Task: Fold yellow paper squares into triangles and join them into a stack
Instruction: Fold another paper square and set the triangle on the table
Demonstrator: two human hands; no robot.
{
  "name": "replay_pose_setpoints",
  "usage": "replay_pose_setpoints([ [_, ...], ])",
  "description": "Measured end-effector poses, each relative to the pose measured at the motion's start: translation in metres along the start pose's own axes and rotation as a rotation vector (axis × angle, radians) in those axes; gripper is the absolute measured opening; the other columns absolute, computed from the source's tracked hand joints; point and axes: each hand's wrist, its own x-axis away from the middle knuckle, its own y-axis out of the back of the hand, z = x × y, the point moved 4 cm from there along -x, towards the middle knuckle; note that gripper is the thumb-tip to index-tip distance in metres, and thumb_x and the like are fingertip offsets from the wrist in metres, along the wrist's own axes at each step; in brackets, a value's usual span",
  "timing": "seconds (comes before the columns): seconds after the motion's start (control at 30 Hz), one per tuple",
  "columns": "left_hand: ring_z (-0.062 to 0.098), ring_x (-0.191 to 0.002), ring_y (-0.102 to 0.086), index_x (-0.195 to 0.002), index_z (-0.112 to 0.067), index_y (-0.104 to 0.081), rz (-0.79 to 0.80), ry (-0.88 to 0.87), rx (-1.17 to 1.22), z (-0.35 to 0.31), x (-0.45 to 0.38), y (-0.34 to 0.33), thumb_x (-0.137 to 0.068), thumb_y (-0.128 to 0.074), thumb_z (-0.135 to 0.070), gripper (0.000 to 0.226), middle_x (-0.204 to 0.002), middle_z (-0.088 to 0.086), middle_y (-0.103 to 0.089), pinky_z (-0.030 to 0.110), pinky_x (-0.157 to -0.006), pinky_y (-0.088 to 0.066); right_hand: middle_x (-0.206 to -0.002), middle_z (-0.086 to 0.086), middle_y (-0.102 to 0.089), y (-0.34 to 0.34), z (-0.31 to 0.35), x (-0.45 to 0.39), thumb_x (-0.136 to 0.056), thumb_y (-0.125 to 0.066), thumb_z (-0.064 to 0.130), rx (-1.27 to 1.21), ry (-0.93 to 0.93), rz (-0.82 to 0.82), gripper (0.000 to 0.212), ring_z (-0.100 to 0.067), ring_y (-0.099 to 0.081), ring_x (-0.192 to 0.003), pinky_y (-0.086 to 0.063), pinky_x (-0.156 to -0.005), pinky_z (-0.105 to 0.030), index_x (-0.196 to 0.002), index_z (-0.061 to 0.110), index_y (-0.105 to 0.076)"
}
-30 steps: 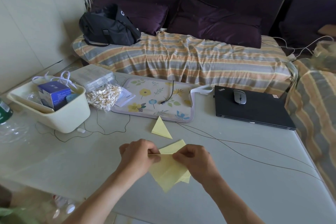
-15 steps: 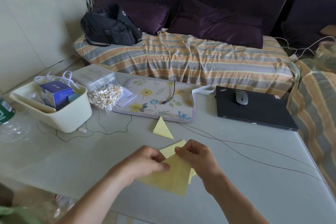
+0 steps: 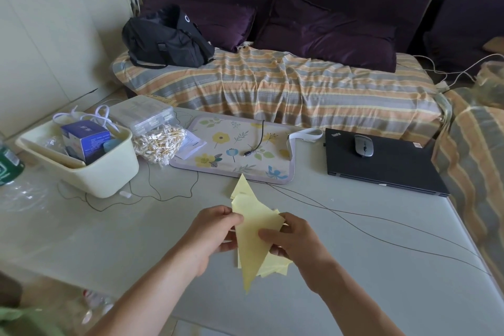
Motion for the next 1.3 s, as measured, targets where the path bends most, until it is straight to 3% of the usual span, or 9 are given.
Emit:
replay_pose_setpoints([
  [0.13, 0.024, -0.063, -0.065, -0.082, -0.009, -0.065, -0.037, 0.028, 0.095, -0.001, -0.001, 0.002, -0.095, -0.061, -0.009, 0.014, -0.072, 0.009, -0.071, 0.035, -0.071, -0.061, -0.102, -0.022, -0.074, 0.002, 0.003, 0.0, -0.084, -0.075, 0.001, -0.033, 0.033, -0.055, 0.022, -0.026, -0.068, -0.084, -0.057, -0.093, -0.048, -0.105, 0.003, -0.067],
  [0.23, 0.025, -0.063, -0.064, -0.083, -0.007, -0.068, -0.063, 0.013, 0.147, -0.001, -0.002, 0.004, -0.095, -0.06, -0.007, 0.015, -0.07, 0.008, -0.071, 0.035, -0.07, -0.061, -0.097, -0.023, -0.071, 0.004, 0.004, -0.002, -0.086, -0.07, -0.001, -0.036, 0.065, -0.07, 0.016, -0.026, -0.063, -0.081, -0.055, -0.094, -0.052, -0.101, 0.005, -0.068],
  [0.47, 0.021, -0.065, -0.064, -0.094, -0.003, -0.071, -0.132, -0.061, 0.234, -0.003, -0.005, 0.012, -0.092, -0.065, 0.004, 0.009, -0.082, 0.013, -0.074, 0.027, -0.062, -0.061, -0.089, -0.016, -0.068, 0.0, 0.006, 0.001, -0.087, -0.067, 0.0, -0.081, 0.094, -0.002, 0.016, -0.027, -0.058, -0.082, -0.051, -0.087, -0.043, -0.091, 0.015, -0.071],
  [0.73, 0.018, -0.069, -0.06, -0.098, -0.009, -0.071, -0.018, -0.075, 0.288, -0.006, -0.005, 0.004, -0.098, -0.052, 0.002, 0.022, -0.084, 0.007, -0.071, 0.03, -0.068, -0.053, -0.094, -0.012, -0.07, -0.001, 0.015, 0.004, -0.093, -0.054, -0.009, -0.117, 0.169, -0.03, 0.032, -0.023, -0.058, -0.083, -0.049, -0.083, -0.035, -0.093, 0.013, -0.077],
  [0.83, 0.023, -0.075, -0.061, -0.102, -0.009, -0.072, 0.003, -0.01, 0.395, -0.005, -0.004, 0.0, -0.099, -0.055, -0.014, 0.018, -0.089, 0.012, -0.067, 0.034, -0.069, -0.054, -0.1, -0.019, -0.073, 0.001, 0.017, 0.005, -0.094, -0.05, -0.01, -0.087, 0.187, -0.077, 0.036, -0.022, -0.061, -0.081, -0.051, -0.08, -0.032, -0.088, 0.011, -0.078],
  [0.93, 0.027, -0.079, -0.064, -0.096, -0.009, -0.071, 0.052, 0.084, 0.39, -0.003, -0.003, -0.003, -0.099, -0.057, -0.048, 0.041, -0.086, 0.013, -0.069, 0.039, -0.073, -0.056, -0.097, -0.017, -0.075, 0.0, 0.02, 0.008, -0.094, -0.046, -0.012, -0.039, 0.222, -0.105, 0.039, -0.018, -0.064, -0.077, -0.053, -0.072, -0.024, -0.087, 0.008, -0.078],
  [0.97, 0.027, -0.08, -0.065, -0.095, -0.009, -0.071, 0.069, 0.091, 0.35, -0.002, -0.002, -0.004, -0.095, -0.062, -0.05, 0.042, -0.086, 0.013, -0.07, 0.039, -0.075, -0.057, -0.094, -0.016, -0.075, 0.0, 0.021, 0.009, -0.093, -0.046, -0.012, -0.016, 0.235, -0.113, 0.04, -0.017, -0.063, -0.075, -0.052, -0.07, -0.022, -0.086, 0.009, -0.079],
  [1.1, 0.025, -0.08, -0.069, -0.102, 0.002, -0.074, 0.048, 0.028, 0.251, 0.004, -0.003, -0.003, -0.09, -0.075, -0.018, 0.023, -0.104, 0.023, -0.076, 0.028, -0.071, -0.061, -0.085, -0.01, -0.076, -0.001, 0.021, 0.01, -0.092, -0.043, -0.013, 0.029, 0.244, -0.128, 0.045, -0.016, -0.065, -0.071, -0.05, -0.065, -0.019, -0.084, 0.012, -0.08],
  [1.3, 0.021, -0.076, -0.075, -0.095, 0.004, -0.075, -0.066, -0.145, 0.141, 0.003, -0.005, 0.006, -0.085, -0.077, 0.001, 0.011, -0.094, 0.021, -0.077, 0.024, -0.066, -0.061, -0.088, -0.012, -0.072, -0.004, 0.019, 0.008, -0.095, -0.034, -0.004, -0.09, 0.137, -0.108, 0.037, -0.017, -0.07, -0.076, -0.055, -0.069, -0.025, -0.095, 0.002, -0.07],
])
